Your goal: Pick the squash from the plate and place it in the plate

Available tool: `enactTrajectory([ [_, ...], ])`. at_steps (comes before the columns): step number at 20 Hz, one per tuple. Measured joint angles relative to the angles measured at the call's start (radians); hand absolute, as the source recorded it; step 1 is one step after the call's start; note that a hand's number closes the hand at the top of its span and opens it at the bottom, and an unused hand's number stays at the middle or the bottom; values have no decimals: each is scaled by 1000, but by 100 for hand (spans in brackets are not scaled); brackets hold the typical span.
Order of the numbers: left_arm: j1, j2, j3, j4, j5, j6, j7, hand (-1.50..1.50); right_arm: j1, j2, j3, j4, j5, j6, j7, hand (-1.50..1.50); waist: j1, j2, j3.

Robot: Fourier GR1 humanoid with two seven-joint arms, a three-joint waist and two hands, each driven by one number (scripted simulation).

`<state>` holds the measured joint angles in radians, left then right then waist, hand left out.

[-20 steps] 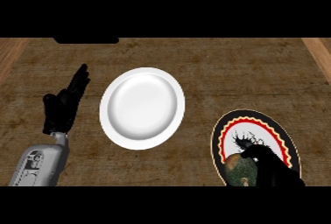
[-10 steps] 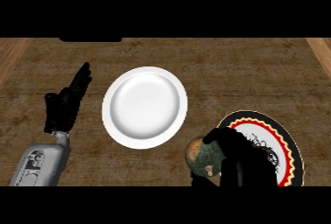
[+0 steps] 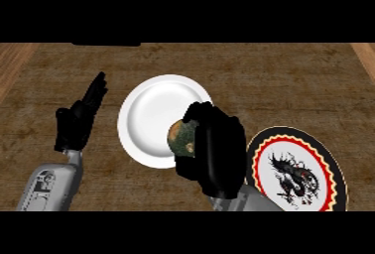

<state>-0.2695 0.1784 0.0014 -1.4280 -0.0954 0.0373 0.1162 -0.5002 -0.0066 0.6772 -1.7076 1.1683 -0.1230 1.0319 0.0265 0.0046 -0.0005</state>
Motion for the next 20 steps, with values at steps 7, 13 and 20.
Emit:
enactTrajectory([
  [7,-21,-12,-7,25,-10,-2,-11,0,-237,1,3,367,-171,-116,1,150,14,4,0],
  [13,-46,-10,-6,29,-4,-19,-5,0,-333,2,5,638,-319,-203,-22,-150,36,10,0],
  [20,-61,-23,-15,54,-11,-23,-32,0,-375,2,38,802,-527,-394,-69,-150,59,16,1],
])
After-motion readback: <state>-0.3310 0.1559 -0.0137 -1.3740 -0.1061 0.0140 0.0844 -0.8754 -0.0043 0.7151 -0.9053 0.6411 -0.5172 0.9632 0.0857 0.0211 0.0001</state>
